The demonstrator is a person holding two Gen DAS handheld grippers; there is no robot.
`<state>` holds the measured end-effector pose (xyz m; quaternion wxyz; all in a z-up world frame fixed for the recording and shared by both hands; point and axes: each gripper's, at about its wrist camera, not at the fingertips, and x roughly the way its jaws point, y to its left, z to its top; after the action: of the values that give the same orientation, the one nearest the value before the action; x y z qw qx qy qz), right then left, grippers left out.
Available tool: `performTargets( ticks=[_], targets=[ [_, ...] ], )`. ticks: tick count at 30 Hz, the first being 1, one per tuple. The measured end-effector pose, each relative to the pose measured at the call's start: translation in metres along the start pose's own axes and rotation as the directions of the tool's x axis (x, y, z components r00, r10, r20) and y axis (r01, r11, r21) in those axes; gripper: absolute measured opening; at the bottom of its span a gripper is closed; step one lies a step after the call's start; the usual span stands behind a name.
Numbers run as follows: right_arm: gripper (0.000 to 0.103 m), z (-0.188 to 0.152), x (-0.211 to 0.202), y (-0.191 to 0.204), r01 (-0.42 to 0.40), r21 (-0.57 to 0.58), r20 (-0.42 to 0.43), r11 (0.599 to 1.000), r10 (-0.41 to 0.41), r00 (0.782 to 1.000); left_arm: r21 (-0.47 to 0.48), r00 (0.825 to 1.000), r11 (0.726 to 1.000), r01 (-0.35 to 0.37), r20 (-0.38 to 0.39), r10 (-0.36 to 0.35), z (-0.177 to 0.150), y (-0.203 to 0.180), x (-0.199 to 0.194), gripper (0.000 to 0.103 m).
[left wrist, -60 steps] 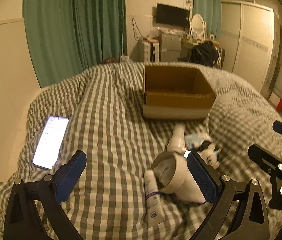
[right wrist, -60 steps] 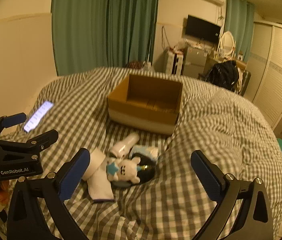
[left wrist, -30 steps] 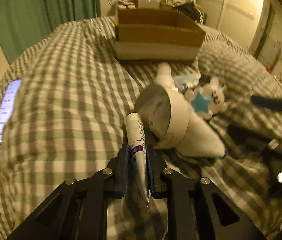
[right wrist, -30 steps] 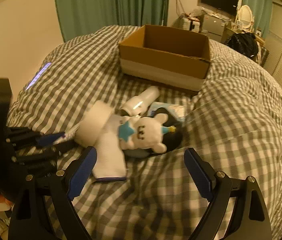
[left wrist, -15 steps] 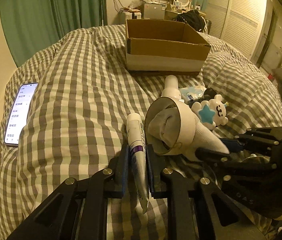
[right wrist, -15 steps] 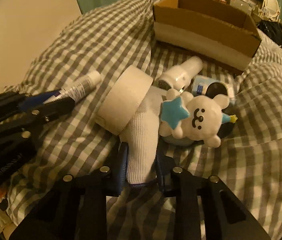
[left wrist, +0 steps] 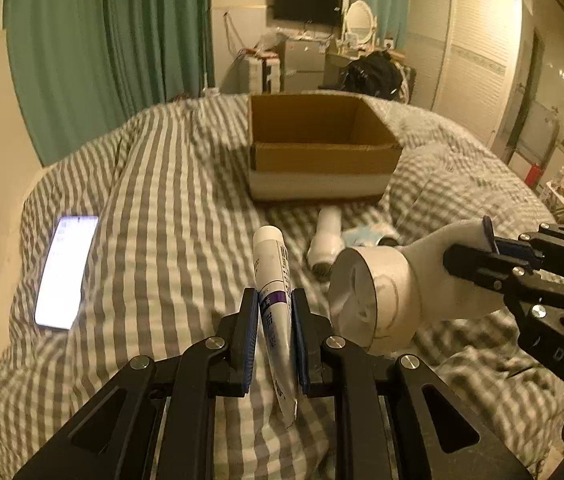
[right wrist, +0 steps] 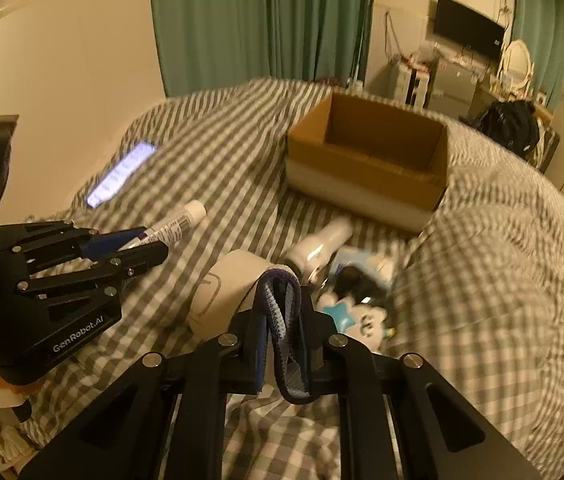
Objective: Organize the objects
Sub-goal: 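Carry the white tube and white sock into the cardboard box with both tools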
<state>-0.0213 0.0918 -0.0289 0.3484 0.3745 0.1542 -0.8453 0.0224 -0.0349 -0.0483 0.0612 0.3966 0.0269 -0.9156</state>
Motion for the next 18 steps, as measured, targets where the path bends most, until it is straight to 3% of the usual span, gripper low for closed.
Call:
performTargets(
  ticks=[9,16,18],
  targets=[
    [0.012,0.038,-0.041,-0.012,0.082,-0.046,0.112,0.996,-0.077,0.991,0.031,0.996,0.999,0.032,0.083,-0.034,0.055,-0.009,-0.013,0.016],
    [0.012,0.069,-0.026,-0.037,0.088,-0.026,0.100,0.996,-0.085,0.991,0.046,0.994,0.998,0.032,0.103,-0.037,0.089,-0.014,0.003,0.016],
    [0.012,0.075,-0.007,-0.045,0.081,-0.038,0.047,0.996,-0.079,0.996,0.039,0.995,0.999,0.034,0.090,-0.037,0.097,-0.013,0.016,0.016]
  ],
)
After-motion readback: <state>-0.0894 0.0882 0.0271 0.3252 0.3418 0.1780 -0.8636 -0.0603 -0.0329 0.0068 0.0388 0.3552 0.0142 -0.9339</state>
